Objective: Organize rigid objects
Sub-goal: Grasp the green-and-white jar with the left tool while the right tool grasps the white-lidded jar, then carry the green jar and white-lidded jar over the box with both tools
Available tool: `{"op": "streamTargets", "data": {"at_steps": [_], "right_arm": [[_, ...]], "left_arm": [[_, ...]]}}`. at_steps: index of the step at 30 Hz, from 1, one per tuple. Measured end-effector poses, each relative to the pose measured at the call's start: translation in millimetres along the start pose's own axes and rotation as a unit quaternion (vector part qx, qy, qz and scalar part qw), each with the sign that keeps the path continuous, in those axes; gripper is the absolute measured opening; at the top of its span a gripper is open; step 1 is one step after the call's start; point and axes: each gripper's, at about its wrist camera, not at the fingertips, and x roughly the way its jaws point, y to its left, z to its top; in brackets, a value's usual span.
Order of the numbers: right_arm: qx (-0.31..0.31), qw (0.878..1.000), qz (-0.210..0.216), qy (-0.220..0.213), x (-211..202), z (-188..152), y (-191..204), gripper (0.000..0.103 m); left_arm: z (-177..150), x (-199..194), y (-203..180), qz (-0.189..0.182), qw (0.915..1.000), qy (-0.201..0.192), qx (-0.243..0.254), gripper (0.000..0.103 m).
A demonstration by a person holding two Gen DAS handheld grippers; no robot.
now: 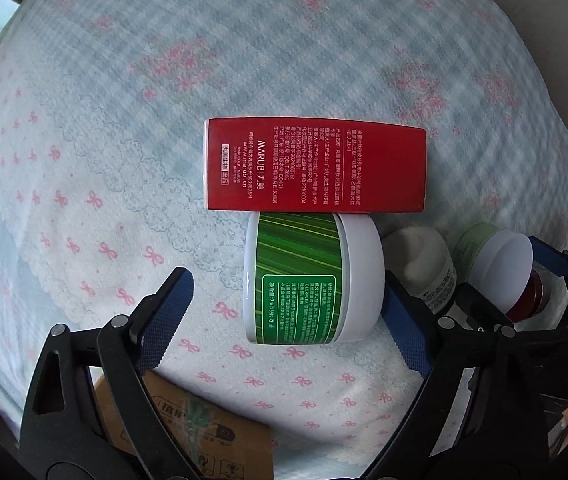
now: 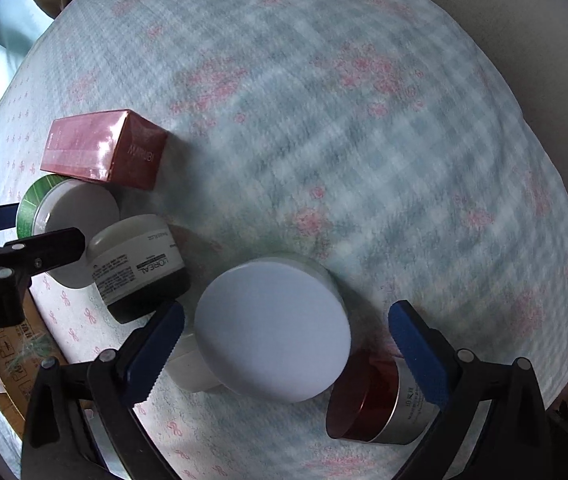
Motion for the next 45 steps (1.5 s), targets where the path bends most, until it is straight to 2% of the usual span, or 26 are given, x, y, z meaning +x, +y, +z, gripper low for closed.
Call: {"op": "streamTargets", "data": {"at_steps": [2, 4, 8, 11, 13, 16, 24, 31, 38, 45], "right_arm": [[-0.007, 1.000, -0.005, 0.004, 6, -2, 1, 0.098], [-0.013, 1.000, -0.004, 0.009, 12, -5, 3, 0.089], [-0.008, 1.000, -0.008, 0.007, 16, -6, 1, 0.084], [-0.005, 1.000, -0.016, 0.008, 18, -7, -1, 0.078], [-0.006, 1.000, -0.017, 0.006, 18, -7, 1, 0.076], [-0.014, 1.000, -0.019, 0.005, 16, -6, 9, 0.070], [-0.012, 1.000, -0.016, 0.009, 18, 1, 21, 0.069], [-0.009, 1.000, -0.007, 0.000, 1, 2, 21, 0.069], [-0.012, 1.000, -0.001, -0.021, -40, -1, 22, 0.069], [-0.023, 0.998, 0.002, -0.052, -111, -17, 29, 0.069]], "left_arm": [[1, 4, 1, 0.005, 1.0000, 0.001, 0.004, 0.086], [4, 7, -2, 0.004, 1.0000, 0.002, 0.007, 0.083], [9, 9, -4, -0.003, 0.9999, 0.001, 0.013, 0.078], [14, 16, -14, -0.010, 0.9997, 0.006, 0.019, 0.066], [15, 19, -20, -0.019, 0.9995, 0.011, 0.023, 0.053], [16, 21, -27, -0.014, 0.9995, 0.008, 0.028, 0.053], [6, 19, -34, -0.012, 0.9997, 0.001, 0.023, 0.052], [-13, -6, -24, -0.021, 0.9995, -0.016, 0.016, 0.052], [-35, -55, -22, -0.029, 0.9985, -0.047, 0.000, 0.052], [-77, -131, -20, -0.042, 0.9944, -0.095, -0.019, 0.052]]}}
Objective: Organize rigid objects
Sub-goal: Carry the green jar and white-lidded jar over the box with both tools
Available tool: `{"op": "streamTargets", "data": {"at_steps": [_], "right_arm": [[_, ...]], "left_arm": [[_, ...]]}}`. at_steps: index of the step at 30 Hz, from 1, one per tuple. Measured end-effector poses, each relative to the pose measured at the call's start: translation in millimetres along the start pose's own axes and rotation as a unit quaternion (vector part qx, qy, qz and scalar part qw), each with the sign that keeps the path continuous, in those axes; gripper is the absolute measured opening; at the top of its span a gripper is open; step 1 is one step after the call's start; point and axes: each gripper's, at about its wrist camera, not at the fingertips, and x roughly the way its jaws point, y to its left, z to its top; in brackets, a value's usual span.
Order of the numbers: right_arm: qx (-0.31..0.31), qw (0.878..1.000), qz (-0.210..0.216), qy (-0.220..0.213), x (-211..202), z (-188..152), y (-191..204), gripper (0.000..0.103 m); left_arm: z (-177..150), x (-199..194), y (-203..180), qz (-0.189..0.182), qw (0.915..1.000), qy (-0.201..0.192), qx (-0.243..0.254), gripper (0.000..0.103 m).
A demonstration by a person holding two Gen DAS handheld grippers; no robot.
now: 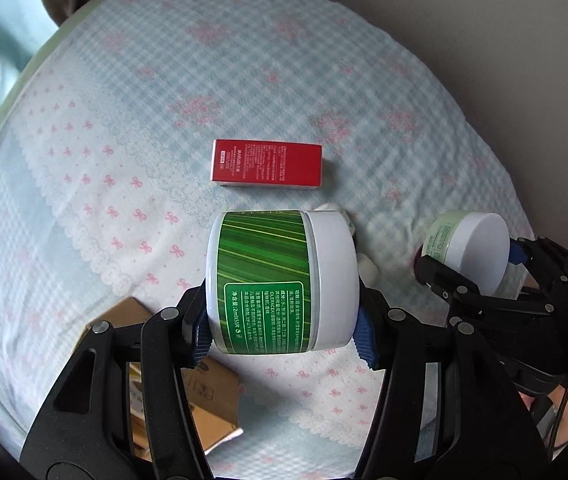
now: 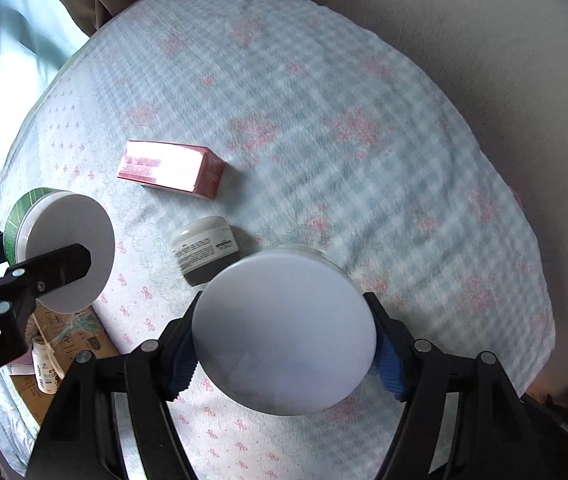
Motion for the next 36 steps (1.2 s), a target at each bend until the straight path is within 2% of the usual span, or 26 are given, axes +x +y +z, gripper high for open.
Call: {"op": "streamTargets", "data": {"at_steps": [9, 15, 20, 29, 36], "right_arm": [[-0.042, 0.998, 0.015, -0.034, -89, -25, 29, 0.069], [-0.091, 0.994, 0.030, -0.047, -133, -45, 75, 0.069], [-0.141, 0.987, 0.050, -0.051, -152, -63, 126, 0.069], [-0.215, 0.971, 0.101, -0.024, -142, -97, 228, 0.069], [-0.257, 0.960, 0.113, 0.000, -106, -118, 291, 0.069]], "left_arm": [[-59, -100, 14, -0.012, 0.9967, -0.068, -0.043, 0.052], [-114, -153, 53, -0.009, 0.9897, -0.109, -0.092, 0.052], [-167, -185, 100, 0.008, 0.9810, -0.132, -0.142, 0.052], [-265, -201, 194, 0.040, 0.9622, -0.136, -0.233, 0.052], [-319, -162, 247, 0.033, 0.9519, -0.115, -0.282, 0.052]]}}
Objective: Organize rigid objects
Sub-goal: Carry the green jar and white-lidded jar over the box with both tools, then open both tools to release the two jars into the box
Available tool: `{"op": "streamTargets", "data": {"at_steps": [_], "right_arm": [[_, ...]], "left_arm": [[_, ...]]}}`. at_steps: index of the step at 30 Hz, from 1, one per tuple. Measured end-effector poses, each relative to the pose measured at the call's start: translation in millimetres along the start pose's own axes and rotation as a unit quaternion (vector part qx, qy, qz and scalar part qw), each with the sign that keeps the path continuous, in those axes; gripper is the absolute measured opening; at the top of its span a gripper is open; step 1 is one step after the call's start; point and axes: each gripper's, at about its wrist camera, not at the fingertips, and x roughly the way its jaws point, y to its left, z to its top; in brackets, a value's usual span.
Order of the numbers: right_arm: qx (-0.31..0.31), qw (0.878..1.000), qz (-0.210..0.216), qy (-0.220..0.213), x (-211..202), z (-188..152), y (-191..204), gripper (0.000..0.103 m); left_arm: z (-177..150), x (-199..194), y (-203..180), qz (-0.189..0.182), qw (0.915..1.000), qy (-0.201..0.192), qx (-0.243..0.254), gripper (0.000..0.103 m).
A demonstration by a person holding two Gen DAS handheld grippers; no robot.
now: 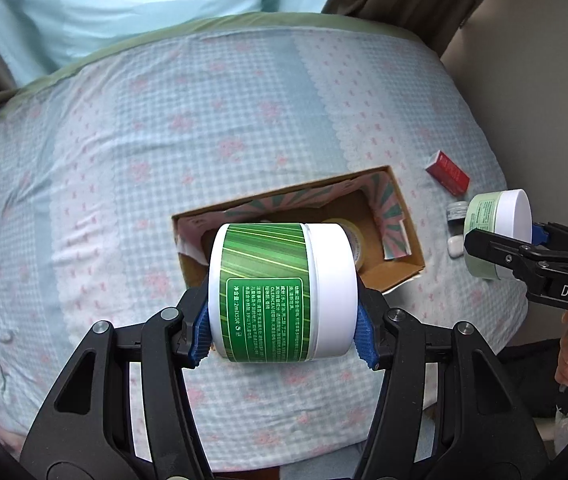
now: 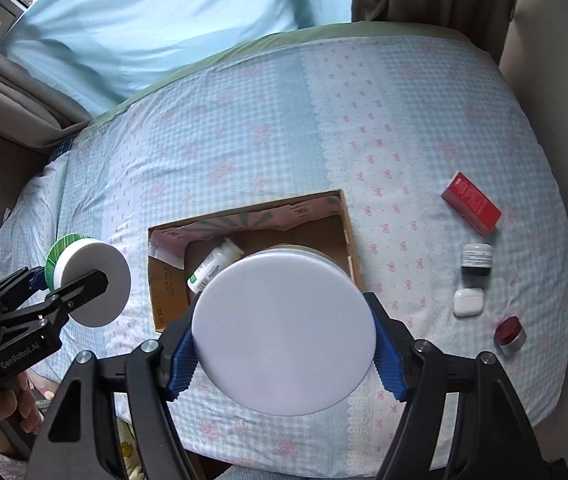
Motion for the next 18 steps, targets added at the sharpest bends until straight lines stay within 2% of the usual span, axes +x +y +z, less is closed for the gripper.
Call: {"op": "streamTargets", "data": {"at_steps": [4, 8, 18], "right_arm": [[-0.014, 1.000, 0.002, 0.022, 36, 5, 17, 0.069], [-0.026, 0.999, -0.005, 0.044, 75, 8, 28, 0.069], [-0.039, 0.996, -0.036, 0.076, 157, 9, 15, 0.069]], "left_arm": [[-12, 36, 22, -0.005, 0.9997, 0.021, -0.010, 0.052], [-20, 76, 27, -0.016, 0.9989, 0.043, -0.006, 0.052], [-35, 163, 0, -0.041, 0.9951, 0.084, 0.035, 0.052]]}}
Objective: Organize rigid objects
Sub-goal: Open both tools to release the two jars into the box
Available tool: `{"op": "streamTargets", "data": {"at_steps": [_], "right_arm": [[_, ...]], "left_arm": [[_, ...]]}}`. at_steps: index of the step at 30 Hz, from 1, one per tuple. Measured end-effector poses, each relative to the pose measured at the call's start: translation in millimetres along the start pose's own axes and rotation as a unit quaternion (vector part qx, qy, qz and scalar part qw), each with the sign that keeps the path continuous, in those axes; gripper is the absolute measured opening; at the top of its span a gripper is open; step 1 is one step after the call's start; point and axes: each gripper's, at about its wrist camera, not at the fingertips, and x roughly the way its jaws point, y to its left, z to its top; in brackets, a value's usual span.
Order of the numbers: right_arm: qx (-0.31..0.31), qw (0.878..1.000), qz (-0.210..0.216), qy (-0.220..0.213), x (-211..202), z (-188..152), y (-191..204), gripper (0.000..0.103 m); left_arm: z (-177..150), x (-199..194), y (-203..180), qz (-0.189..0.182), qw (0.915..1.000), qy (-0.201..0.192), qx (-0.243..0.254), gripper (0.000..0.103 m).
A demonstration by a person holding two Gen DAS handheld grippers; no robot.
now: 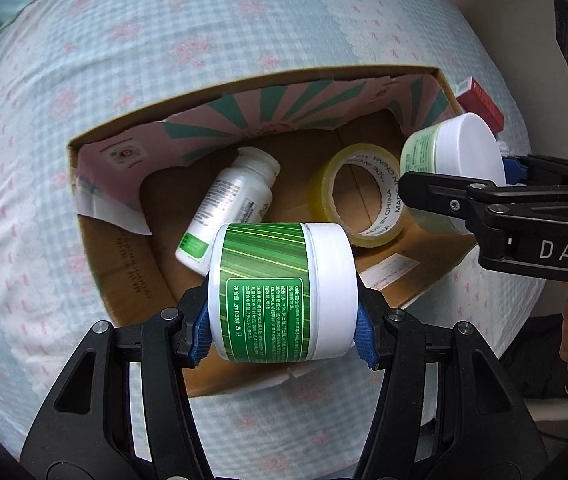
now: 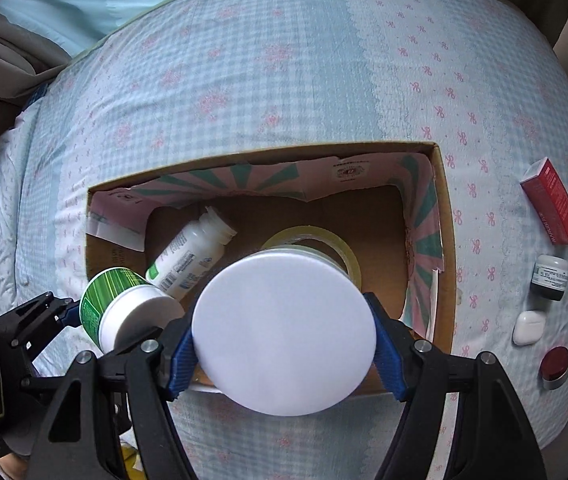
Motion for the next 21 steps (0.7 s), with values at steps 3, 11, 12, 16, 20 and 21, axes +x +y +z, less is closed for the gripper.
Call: {"op": "streamTargets", "data": {"at_steps": [3, 11, 12, 16, 20, 21], "right_arm": [[-0.009, 1.000, 0.004, -0.001, 15, 0, -3, 0.069], [0.004, 1.000, 0.027, -0.001, 33, -6, -11, 0.069], [0.007, 1.000, 0.030, -0.002, 33, -6, -13, 0.069], [0.012, 0.999, 0.038, 0.000, 36, -3, -14, 0.069], [0.020, 0.999, 0.040, 0.003, 41, 3, -14, 0.070], [0.024, 0.999, 0.043, 0.010, 44, 4, -14, 0.071]], "left_arm": [[-2, 18, -7, 0.007, 0.9998, 0.003, 0.017, 0.052], [0, 36, -1, 0.009, 0.9998, 0.012, 0.013, 0.052], [0, 37, -1, 0.011, 0.9997, 0.015, 0.016, 0.052], [2, 37, -1, 0.011, 0.9995, 0.019, 0.021, 0.052], [4, 33, -2, 0.021, 0.9993, 0.015, 0.026, 0.079], [5, 31, -3, 0.019, 0.9994, 0.015, 0.026, 0.101]]}}
